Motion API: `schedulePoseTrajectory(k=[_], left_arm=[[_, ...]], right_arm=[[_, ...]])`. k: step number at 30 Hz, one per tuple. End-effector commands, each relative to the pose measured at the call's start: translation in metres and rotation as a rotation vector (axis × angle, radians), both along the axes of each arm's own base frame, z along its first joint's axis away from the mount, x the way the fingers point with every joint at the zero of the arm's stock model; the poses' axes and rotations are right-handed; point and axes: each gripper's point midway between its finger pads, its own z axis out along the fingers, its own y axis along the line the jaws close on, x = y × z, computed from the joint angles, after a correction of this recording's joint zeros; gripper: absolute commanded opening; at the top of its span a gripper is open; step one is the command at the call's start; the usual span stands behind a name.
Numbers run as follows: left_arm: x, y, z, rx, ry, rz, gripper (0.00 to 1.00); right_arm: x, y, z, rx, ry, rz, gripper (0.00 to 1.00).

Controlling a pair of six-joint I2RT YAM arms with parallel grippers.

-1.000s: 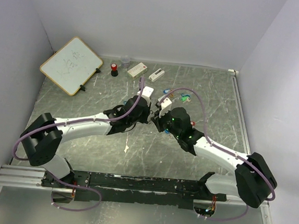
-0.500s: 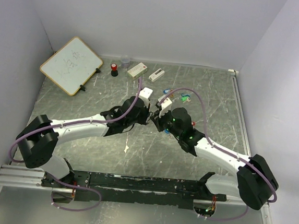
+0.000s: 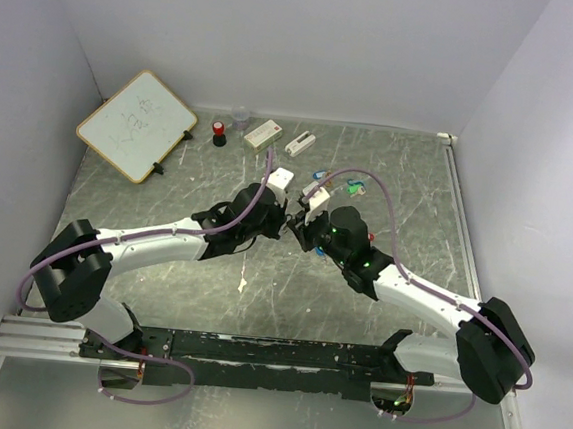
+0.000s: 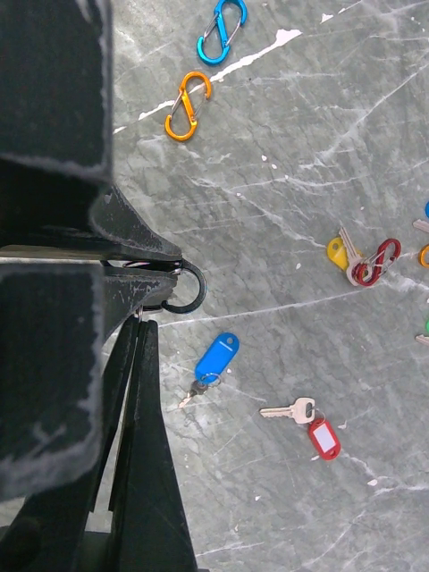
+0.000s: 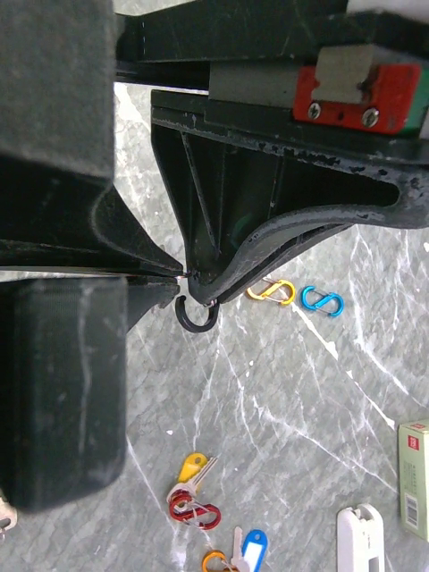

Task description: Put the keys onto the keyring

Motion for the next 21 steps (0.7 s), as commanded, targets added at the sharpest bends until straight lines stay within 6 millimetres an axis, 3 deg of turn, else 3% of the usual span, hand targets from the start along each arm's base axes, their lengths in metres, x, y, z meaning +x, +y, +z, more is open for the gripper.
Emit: schedulePoseTrajectory(k=[1, 21], left_arm=[[0.0012, -0.0007, 0.0054, -0.004, -0.009, -0.018, 0.07], [0.0001, -0.001, 0.0036, -0.002, -0.001, -0.029, 0.07]], right_arm=[[-0.0008, 0.0007, 0.0039, 0.007, -0.028, 0.001, 0.0], [0.0035, -0.0037, 0.002, -0.006, -0.026, -0.036, 0.0]])
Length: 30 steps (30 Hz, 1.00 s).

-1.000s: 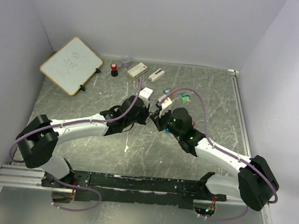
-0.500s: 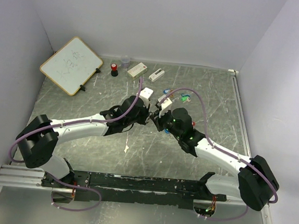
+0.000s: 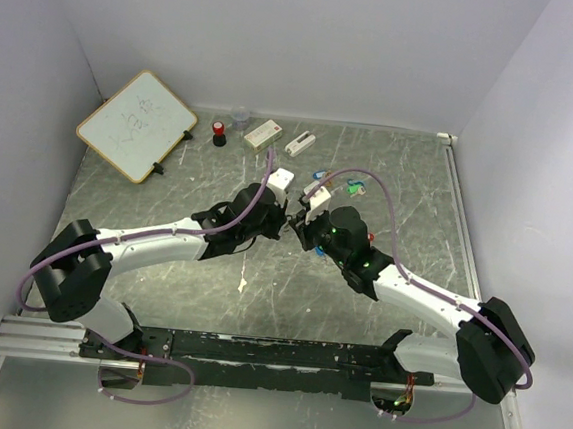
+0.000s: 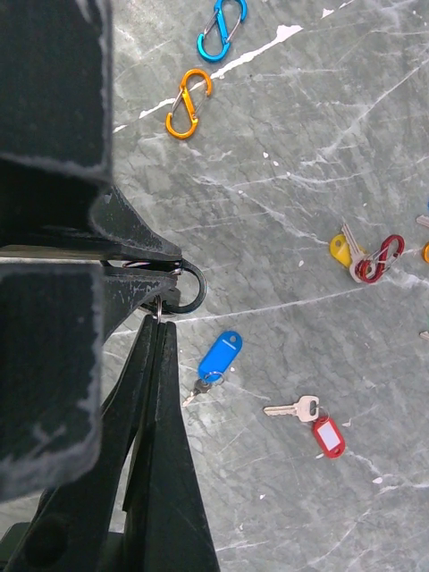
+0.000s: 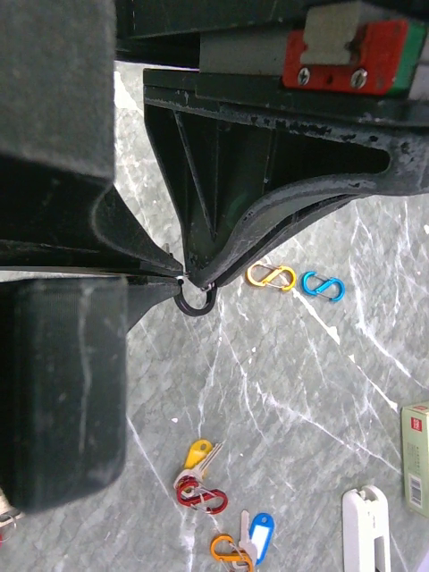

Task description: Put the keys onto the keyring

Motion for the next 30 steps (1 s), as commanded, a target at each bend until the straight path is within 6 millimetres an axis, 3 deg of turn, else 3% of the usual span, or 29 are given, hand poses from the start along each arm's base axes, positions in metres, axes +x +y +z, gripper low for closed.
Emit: schedulePoseTrajectory(k=[1, 30], left_arm=[[-0.001, -0.002, 0.004, -0.005, -0.003, -0.025, 0.07], [-0.002, 0.001, 0.018, -0.024, -0.021, -0.023, 0.07]], right_arm=[[0.0, 0.001, 0.002, 0.002, -0.018, -0.002, 0.0], [0.0, 0.001, 0.001, -0.001, -0.014, -0.003, 0.0]])
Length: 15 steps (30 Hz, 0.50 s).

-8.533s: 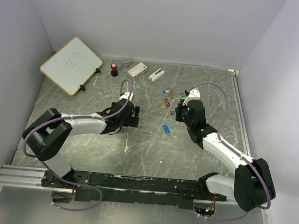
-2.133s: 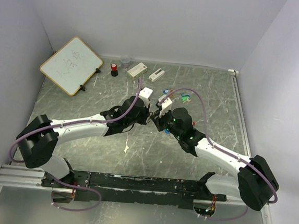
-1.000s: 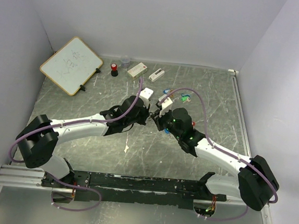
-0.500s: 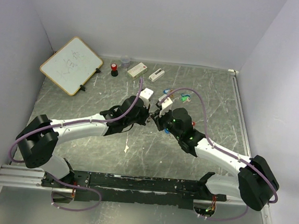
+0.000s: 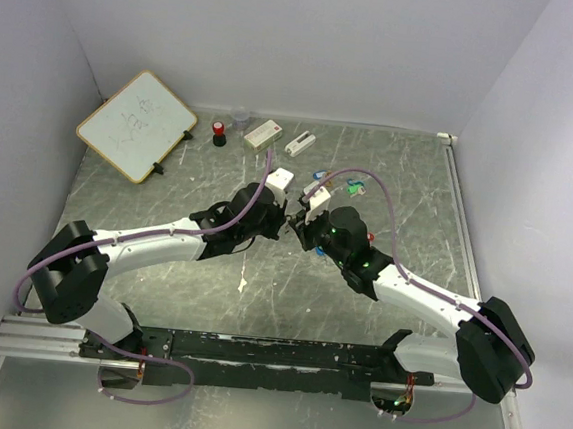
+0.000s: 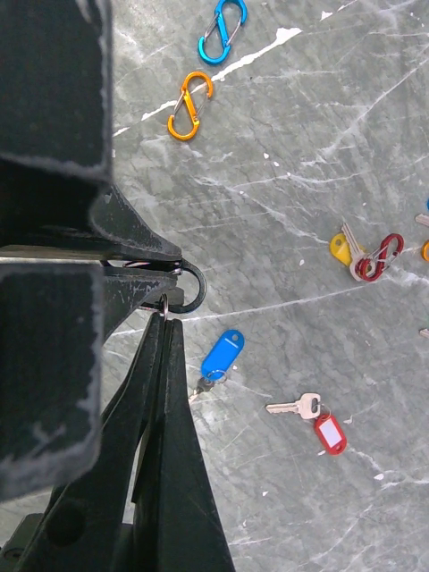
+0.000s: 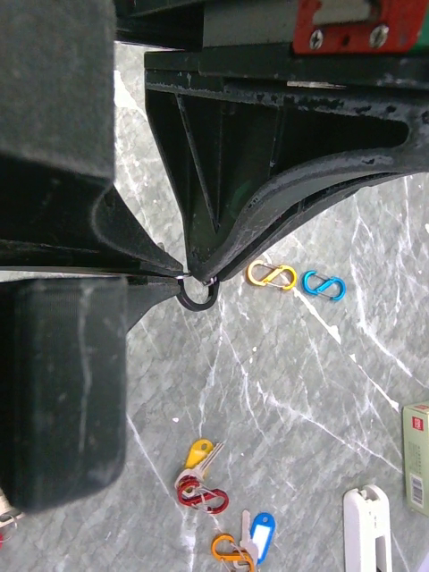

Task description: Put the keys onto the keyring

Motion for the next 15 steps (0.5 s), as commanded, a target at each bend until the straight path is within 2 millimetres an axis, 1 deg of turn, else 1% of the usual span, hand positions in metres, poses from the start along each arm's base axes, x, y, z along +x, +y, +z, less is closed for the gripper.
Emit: schedulePoseTrajectory(k=[1, 15], left_arm=[[0.0007, -0.0012, 0.0151, -0.026, -0.021, -0.016, 0.07], [0.0007, -0.0024, 0.0148, -0.028, -0.018, -0.02, 0.07]], right_arm=[[0.0001, 0.0013, 0.0015, 0.001, -0.015, -0.001, 0.0], [0.0008, 0.0014, 0.0007, -0.002, -0.014, -0.002, 0.0]])
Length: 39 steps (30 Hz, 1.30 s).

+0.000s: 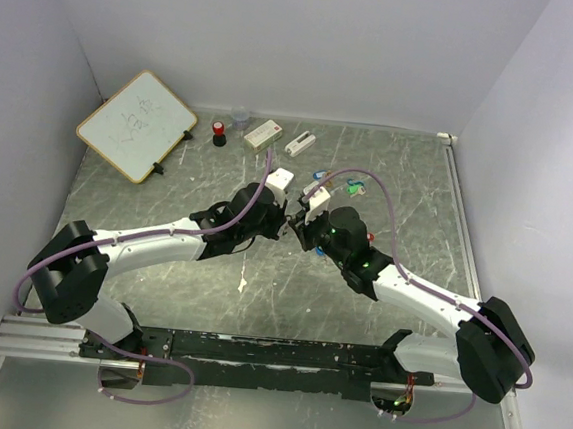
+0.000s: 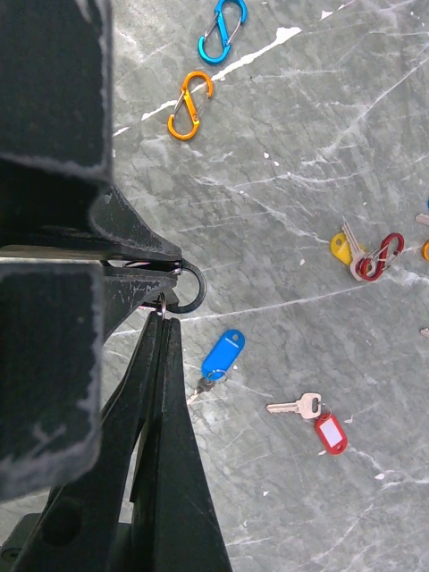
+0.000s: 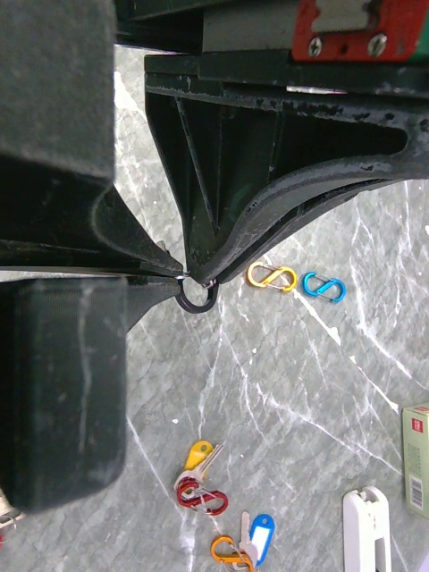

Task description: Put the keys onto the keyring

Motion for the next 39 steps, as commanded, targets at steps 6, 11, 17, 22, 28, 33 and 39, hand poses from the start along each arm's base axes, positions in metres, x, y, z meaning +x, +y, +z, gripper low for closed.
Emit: schedulePoseTrajectory(k=[6, 11, 17, 22, 28, 33, 39], left_arm=[[0.0, -0.003, 0.014, -0.03, -0.015, -0.026, 0.07], [-0.003, -0.004, 0.015, -0.037, -0.014, -0.038, 0.07], [-0.004, -0.003, 0.015, -0.035, -0.015, -0.036, 0.07], [-0.004, -0.002, 0.014, -0.034, -0.012, -0.036, 0.07], [-0.006, -0.003, 0.014, -0.034, -0.008, -0.047, 0.07], [-0.008, -0.004, 0.01, -0.032, 0.003, -0.065, 0.07], [-0.011, -0.007, 0.007, -0.028, 0.014, -0.084, 0.07]], right_arm=[[0.002, 0.001, 0.001, -0.003, -0.014, -0.007, 0.0], [0.002, 0.0, 0.0, -0.005, -0.014, -0.011, 0.0], [0.002, -0.001, 0.0, -0.006, -0.015, -0.013, 0.0], [0.003, -0.001, 0.001, -0.005, -0.015, -0.018, 0.0], [0.005, -0.004, 0.0, -0.005, -0.016, -0.038, 0.0], [0.006, -0.007, 0.002, -0.001, -0.026, -0.058, 0.0], [0.008, -0.011, 0.005, 0.004, -0.037, -0.083, 0.0]])
